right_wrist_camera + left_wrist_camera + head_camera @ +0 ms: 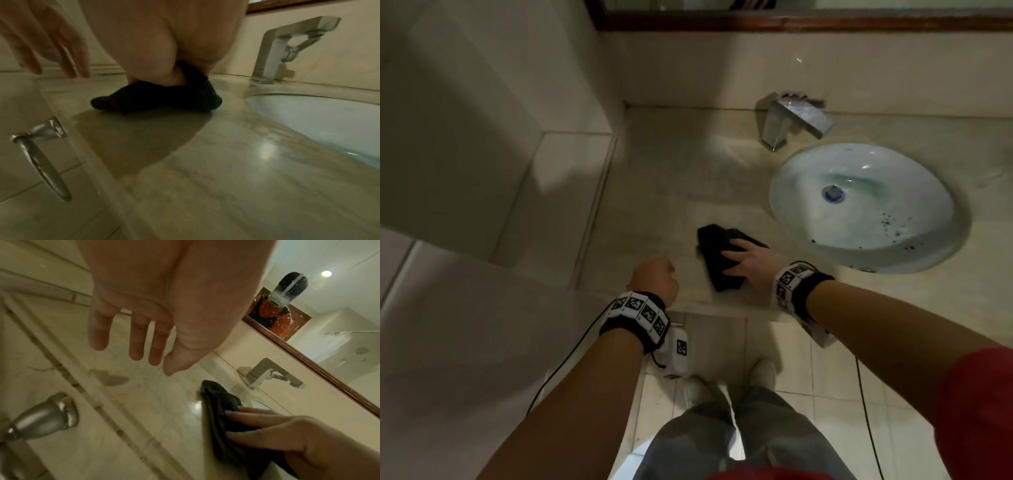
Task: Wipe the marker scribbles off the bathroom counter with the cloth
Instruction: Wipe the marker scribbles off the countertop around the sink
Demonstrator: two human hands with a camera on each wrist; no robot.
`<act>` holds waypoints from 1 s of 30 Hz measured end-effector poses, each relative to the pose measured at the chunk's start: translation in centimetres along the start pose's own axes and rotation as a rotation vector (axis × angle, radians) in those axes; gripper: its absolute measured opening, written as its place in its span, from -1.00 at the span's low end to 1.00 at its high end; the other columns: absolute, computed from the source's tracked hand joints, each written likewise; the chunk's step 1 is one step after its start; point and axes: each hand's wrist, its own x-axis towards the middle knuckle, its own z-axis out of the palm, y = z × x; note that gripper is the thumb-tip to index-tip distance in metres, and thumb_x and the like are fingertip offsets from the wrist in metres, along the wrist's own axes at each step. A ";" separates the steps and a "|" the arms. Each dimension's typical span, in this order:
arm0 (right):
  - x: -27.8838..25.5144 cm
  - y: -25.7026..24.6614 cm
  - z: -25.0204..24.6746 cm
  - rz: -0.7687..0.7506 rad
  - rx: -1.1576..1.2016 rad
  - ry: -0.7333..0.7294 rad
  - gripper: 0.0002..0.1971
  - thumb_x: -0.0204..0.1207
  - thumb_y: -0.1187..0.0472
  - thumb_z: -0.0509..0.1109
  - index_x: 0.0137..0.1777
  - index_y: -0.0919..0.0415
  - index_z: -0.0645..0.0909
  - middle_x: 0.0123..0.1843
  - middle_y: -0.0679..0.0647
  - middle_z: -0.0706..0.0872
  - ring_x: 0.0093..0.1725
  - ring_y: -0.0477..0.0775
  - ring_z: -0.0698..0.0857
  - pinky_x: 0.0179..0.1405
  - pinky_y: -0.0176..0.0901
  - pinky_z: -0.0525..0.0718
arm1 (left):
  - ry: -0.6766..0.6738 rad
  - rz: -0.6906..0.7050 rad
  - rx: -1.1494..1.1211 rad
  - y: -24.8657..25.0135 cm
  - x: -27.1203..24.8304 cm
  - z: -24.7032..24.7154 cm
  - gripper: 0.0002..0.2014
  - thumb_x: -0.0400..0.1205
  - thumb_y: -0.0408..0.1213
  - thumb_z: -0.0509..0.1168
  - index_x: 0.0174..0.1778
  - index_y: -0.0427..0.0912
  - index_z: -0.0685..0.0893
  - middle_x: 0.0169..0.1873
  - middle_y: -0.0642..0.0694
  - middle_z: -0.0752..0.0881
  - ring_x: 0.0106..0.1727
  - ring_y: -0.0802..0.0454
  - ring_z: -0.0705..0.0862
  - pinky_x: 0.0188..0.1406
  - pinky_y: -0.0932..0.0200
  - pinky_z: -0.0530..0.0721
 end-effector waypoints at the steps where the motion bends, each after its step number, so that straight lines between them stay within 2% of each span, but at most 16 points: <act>1: -0.4 0.8 0.3 0.027 -0.007 -0.012 -0.48 0.70 0.26 0.19 0.60 -0.18 0.33 0.74 -0.06 0.03 0.72 0.19 -0.12 0.60 0.09 0.31 | -0.005 0.007 -0.005 0.0 0.0 0.2 -0.65 0.58 -0.38 0.27 0.27 -0.06 0.66 0.27 -0.17 0.64 0.22 -0.19 0.64 0.22 -0.07 0.66; 4: -1.9 4.2 1.0 0.199 0.083 0.002 -0.51 0.72 0.24 0.14 0.61 -0.14 0.34 0.74 0.00 0.07 0.71 0.23 -0.05 0.63 0.01 0.10 | -0.035 0.010 0.012 0.5 0.2 0.8 -0.65 0.57 -0.40 0.27 0.26 -0.07 0.67 0.29 -0.18 0.63 0.24 -0.20 0.63 0.25 -0.09 0.64; 6: -3.6 6.9 1.8 0.381 0.216 0.048 -0.53 0.72 0.24 0.12 0.60 -0.09 0.36 0.72 0.07 0.17 0.69 0.26 0.09 0.61 -0.05 0.08 | -0.051 0.009 0.019 0.9 0.4 1.0 -0.65 0.56 -0.40 0.28 0.26 -0.07 0.68 0.31 -0.19 0.62 0.25 -0.21 0.62 0.27 -0.09 0.63; 8: -5.5 9.1 2.6 0.575 0.365 0.098 -0.60 0.73 0.15 0.16 0.55 0.02 0.46 0.63 0.15 0.39 0.59 0.26 0.33 0.56 -0.07 0.21 | -0.045 0.014 0.033 1.2 0.5 1.1 -0.66 0.57 -0.39 0.28 0.24 -0.05 0.68 0.32 -0.18 0.61 0.25 -0.21 0.63 0.27 -0.09 0.64; 10: -7.2 10.4 3.3 0.777 0.580 0.142 -0.53 0.67 -0.12 0.24 0.33 0.22 0.66 0.33 0.27 0.67 0.31 0.28 0.62 0.36 -0.07 0.49 | -0.038 0.017 0.034 1.3 0.6 1.2 -0.68 0.57 -0.38 0.28 0.21 -0.04 0.68 0.31 -0.16 0.61 0.24 -0.20 0.63 0.26 -0.08 0.64; 11: -7.7 10.8 3.6 0.854 0.670 0.149 -0.46 0.63 -0.22 0.24 0.23 0.25 0.70 0.18 0.29 0.73 0.18 0.29 0.68 0.25 -0.07 0.57 | -0.034 0.019 0.033 1.4 0.7 1.2 -0.69 0.57 -0.38 0.28 0.20 -0.03 0.68 0.30 -0.15 0.62 0.24 -0.19 0.63 0.25 -0.07 0.64; 13: -8.2 11.0 3.6 0.924 0.805 0.202 -0.43 0.58 -0.29 0.25 0.12 0.24 0.72 0.07 0.28 0.74 0.09 0.30 0.70 0.21 0.00 0.63 | -0.031 0.032 0.034 1.8 0.7 1.2 -0.70 0.57 -0.38 0.27 0.18 -0.02 0.67 0.28 -0.15 0.62 0.22 -0.19 0.64 0.24 -0.06 0.65; 16: -7.9 10.1 1.9 0.896 0.906 0.330 -0.41 0.53 -0.37 0.24 0.01 0.18 0.73 -0.04 0.22 0.74 0.01 0.27 0.70 0.13 -0.01 0.62 | -0.037 0.056 0.029 2.4 0.5 1.1 -0.70 0.56 -0.38 0.28 0.17 -0.02 0.67 0.25 -0.16 0.64 0.18 -0.20 0.65 0.21 -0.09 0.67; 17: -7.6 9.5 0.9 0.874 0.893 0.377 -0.46 0.56 -0.33 0.24 0.02 0.16 0.72 -0.04 0.20 0.74 0.00 0.26 0.69 0.09 -0.04 0.58 | -0.033 0.066 0.027 2.6 0.3 1.0 -0.69 0.55 -0.39 0.29 0.17 -0.02 0.67 0.24 -0.16 0.64 0.18 -0.20 0.65 0.20 -0.09 0.67; 19: -6.7 8.1 -0.8 0.778 0.796 0.482 -0.70 0.65 0.01 0.31 0.18 0.18 0.71 0.11 0.22 0.73 0.14 0.28 0.66 0.17 -0.04 0.53 | -0.021 0.082 0.017 2.8 0.1 0.8 -0.69 0.55 -0.39 0.29 0.18 -0.02 0.68 0.25 -0.15 0.63 0.19 -0.19 0.64 0.21 -0.08 0.67; 20: -6.2 7.1 -1.6 0.685 0.732 0.539 -0.73 0.63 0.22 0.31 0.27 0.22 0.69 0.20 0.25 0.72 0.23 0.29 0.64 0.27 -0.03 0.50 | -0.015 0.092 0.007 2.7 0.0 0.7 -0.68 0.55 -0.39 0.29 0.18 -0.03 0.69 0.25 -0.15 0.62 0.20 -0.19 0.64 0.21 -0.07 0.66; 22: -4.8 4.9 -2.1 0.472 0.664 0.572 -0.58 0.53 0.44 0.31 0.39 0.27 0.62 0.36 0.27 0.65 0.40 0.29 0.56 0.47 0.00 0.40 | 0.000 0.108 -0.010 2.6 -0.2 0.5 -0.69 0.55 -0.39 0.30 0.18 -0.04 0.69 0.26 -0.15 0.62 0.20 -0.17 0.64 0.20 -0.04 0.66; 23: -4.3 3.7 -2.0 0.384 0.658 0.530 -0.50 0.51 0.46 0.31 0.46 0.22 0.56 0.46 0.23 0.58 0.49 0.26 0.49 0.56 0.02 0.32 | 0.012 0.116 -0.016 2.4 -0.3 0.4 -0.70 0.55 -0.39 0.30 0.17 -0.03 0.69 0.26 -0.15 0.62 0.20 -0.17 0.64 0.20 -0.04 0.66; 25: -3.4 1.1 -1.4 0.273 0.624 0.405 -0.43 0.56 0.34 0.30 0.58 0.05 0.42 0.63 0.07 0.39 0.62 0.14 0.30 0.65 0.04 0.18 | 0.048 0.133 -0.035 1.9 -0.6 0.4 -0.71 0.57 -0.39 0.29 0.17 -0.05 0.70 0.25 -0.15 0.62 0.20 -0.17 0.64 0.21 -0.06 0.65; 27: -2.8 -0.9 -0.3 0.233 0.590 0.312 -0.44 0.65 0.16 0.27 0.64 -0.05 0.30 0.69 -0.01 0.25 0.68 0.09 0.17 0.67 0.05 0.13 | 0.078 0.151 -0.068 1.3 -1.0 0.4 -0.74 0.59 -0.37 0.29 0.16 -0.07 0.71 0.22 -0.17 0.63 0.17 -0.18 0.65 0.20 -0.08 0.65; 30: -2.7 -1.5 1.4 0.250 0.514 0.253 -0.43 0.68 0.12 0.24 0.67 -0.05 0.23 0.71 0.01 0.20 0.69 0.12 0.14 0.67 0.03 0.13 | 0.098 0.188 -0.134 0.6 -1.3 1.1 -0.74 0.59 -0.36 0.29 0.17 -0.09 0.72 0.22 -0.19 0.64 0.17 -0.17 0.65 0.20 -0.09 0.66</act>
